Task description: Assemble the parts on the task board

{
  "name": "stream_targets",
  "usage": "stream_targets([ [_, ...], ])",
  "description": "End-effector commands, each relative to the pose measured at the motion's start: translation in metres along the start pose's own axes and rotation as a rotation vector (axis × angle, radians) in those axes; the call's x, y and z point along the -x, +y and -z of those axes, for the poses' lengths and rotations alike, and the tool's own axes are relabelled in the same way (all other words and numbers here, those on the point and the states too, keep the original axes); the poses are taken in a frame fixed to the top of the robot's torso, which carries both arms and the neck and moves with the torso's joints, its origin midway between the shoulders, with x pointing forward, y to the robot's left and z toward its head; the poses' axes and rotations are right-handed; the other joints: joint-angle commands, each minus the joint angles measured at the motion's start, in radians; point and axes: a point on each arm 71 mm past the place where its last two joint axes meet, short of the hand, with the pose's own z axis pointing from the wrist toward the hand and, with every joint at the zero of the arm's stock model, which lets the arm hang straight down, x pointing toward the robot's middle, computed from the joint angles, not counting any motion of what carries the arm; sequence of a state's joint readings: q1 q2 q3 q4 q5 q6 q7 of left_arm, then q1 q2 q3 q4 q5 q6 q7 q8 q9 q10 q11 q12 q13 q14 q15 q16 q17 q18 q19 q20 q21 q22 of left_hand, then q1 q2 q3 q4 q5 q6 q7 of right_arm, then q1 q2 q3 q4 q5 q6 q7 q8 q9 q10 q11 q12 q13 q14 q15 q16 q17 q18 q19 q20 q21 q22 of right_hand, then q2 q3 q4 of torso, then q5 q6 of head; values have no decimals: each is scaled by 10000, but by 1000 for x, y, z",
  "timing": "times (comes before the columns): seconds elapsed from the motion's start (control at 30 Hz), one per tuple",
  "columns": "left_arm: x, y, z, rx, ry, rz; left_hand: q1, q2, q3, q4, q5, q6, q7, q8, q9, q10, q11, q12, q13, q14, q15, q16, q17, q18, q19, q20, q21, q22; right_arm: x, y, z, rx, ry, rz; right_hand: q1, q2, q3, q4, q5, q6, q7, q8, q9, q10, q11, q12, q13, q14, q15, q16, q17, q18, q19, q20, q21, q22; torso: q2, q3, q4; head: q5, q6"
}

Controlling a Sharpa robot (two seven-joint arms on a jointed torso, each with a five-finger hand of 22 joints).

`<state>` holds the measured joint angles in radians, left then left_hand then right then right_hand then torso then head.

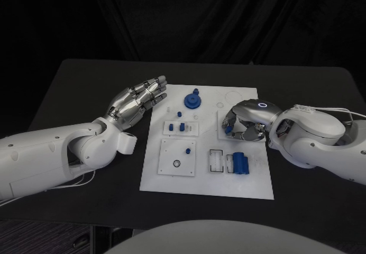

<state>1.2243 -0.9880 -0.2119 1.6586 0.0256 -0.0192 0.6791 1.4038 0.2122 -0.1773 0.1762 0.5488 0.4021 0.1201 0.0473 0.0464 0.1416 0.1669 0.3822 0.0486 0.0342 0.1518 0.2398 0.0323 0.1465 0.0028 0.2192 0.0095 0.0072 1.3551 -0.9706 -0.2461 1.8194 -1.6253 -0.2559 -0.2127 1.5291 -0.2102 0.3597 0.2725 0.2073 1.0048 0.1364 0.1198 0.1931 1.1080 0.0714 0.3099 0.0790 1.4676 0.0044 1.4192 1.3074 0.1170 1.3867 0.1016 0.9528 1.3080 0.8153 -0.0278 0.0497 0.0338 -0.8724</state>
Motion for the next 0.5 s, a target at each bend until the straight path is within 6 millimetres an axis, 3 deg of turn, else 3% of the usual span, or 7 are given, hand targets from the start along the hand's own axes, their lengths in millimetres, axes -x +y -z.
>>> stream_targets([
  [0.03,-2,-7,0,-1050,172,146,-60,-1,17,-54,47,8,52,-1,6,-80,-5,20,-1,15,69,45,5,-121,5,38,-31,-8,-3,2,0,93,-13,-43,234,86,130,-86,88,274,-35,166,100,120,-11,-65,1,411,-107,37,712,-78,53,-38,85,1192,-3,-6,7,10,-3],
  [0.23,-2,-5,0,-961,216,196,-49,8,43,-91,56,33,89,3,9,-90,38,43,0,31,125,89,11,-110,4,101,-31,-7,-1,3,0,126,-207,-91,324,165,193,-218,102,558,-119,338,250,340,-94,-51,57,430,-172,53,740,-84,80,-91,153,1206,2,-4,17,-7,-3],
  [0.37,-2,-4,0,-903,237,223,-51,15,58,-109,54,71,138,11,14,-93,56,67,2,46,158,131,16,-104,4,139,-30,-7,0,3,1,120,-354,-133,563,325,289,-504,59,876,-217,562,473,601,-216,6,147,452,-281,66,768,-96,120,-186,264,1229,4,-2,14,-1,-3],
  [0.4,-2,-3,0,-890,241,230,-51,15,58,-109,54,71,138,11,14,-93,56,67,2,46,158,131,16,-104,4,139,-30,-7,0,3,1,117,-386,-144,701,416,449,-635,-565,952,-239,620,565,702,-259,13,185,463,-325,72,782,-102,134,-237,309,1238,5,0,11,11,-3],
  [0.5,-2,-3,0,-868,248,245,-61,20,62,-109,46,76,166,13,16,-93,62,81,3,52,171,150,18,-102,4,156,-30,-7,1,3,3,132,-475,-176,741,447,550,-708,-653,1001,-253,657,633,784,-284,24,221,464,-343,63,777,-105,134,-257,319,1239,4,2,4,26,-3],
])
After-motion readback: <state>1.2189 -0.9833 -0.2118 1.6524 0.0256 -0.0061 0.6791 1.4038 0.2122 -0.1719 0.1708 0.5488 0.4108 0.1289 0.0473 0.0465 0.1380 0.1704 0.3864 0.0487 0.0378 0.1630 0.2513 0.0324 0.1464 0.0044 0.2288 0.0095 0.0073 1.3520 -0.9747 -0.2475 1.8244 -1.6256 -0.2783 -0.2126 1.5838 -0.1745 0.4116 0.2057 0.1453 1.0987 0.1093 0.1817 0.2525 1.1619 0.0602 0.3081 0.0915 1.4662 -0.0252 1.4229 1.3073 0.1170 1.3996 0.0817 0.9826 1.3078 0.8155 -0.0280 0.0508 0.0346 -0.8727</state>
